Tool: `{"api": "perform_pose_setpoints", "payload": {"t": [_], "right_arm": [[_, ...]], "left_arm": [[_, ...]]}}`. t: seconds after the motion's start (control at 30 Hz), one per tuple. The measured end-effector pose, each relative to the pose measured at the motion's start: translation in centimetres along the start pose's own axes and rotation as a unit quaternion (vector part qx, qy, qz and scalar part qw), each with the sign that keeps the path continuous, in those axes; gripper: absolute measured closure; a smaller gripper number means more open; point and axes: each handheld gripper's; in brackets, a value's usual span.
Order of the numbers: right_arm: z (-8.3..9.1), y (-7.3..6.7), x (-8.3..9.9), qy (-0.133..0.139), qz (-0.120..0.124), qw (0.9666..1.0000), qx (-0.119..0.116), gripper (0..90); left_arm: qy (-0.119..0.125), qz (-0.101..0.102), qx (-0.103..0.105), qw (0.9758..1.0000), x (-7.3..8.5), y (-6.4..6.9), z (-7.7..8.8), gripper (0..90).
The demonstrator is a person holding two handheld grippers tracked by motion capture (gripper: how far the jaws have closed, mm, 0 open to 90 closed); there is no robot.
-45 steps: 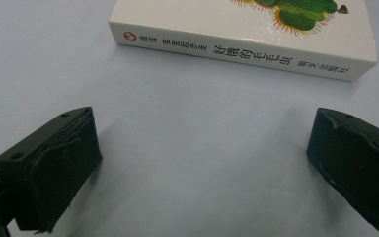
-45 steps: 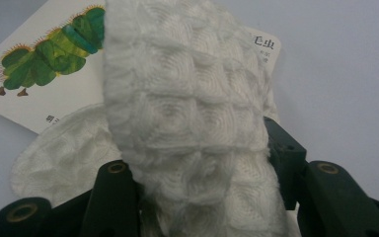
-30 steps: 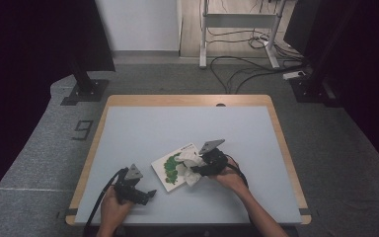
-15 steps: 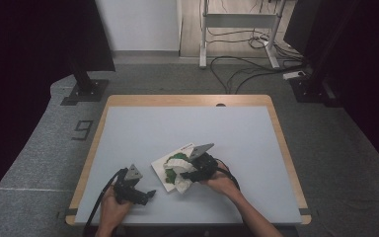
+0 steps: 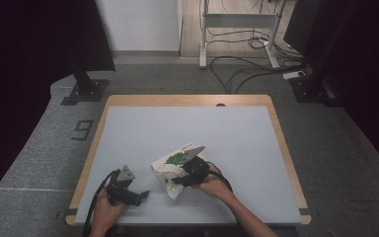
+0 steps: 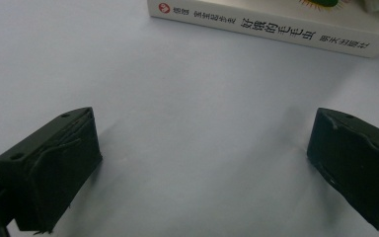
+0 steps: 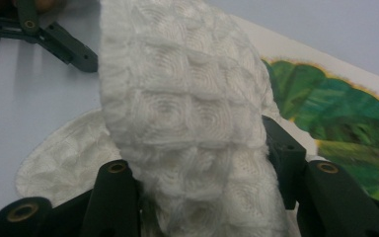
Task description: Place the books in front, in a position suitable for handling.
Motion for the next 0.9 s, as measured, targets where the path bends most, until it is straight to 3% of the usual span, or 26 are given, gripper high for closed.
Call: {"api": "perform_pose_setpoints", "payload": {"t": [0.37, 0.9], "right_arm": [[-1.2, -1.7, -1.2, -0.006, 0.021, 0.9995, -0.021, 51.4], [-2.4, -1.1, -2.6, -0.011, 0.018, 0.9997, -0.008, 53.8]], "left_arm": [[0.001, 0.001, 0.001, 1.0000, 0.1, 0.0, 0.0, 0.0], [0.001, 0.003, -0.001, 1.0000, 0.1, 0.0, 0.0, 0.0]]}}
Point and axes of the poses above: each handheld gripper's, and its own axes: z roughly backward along the jaws, x roughly out of its underside, y roughly to its right, and after that the axes turned 3 degrees about -y, right-handed
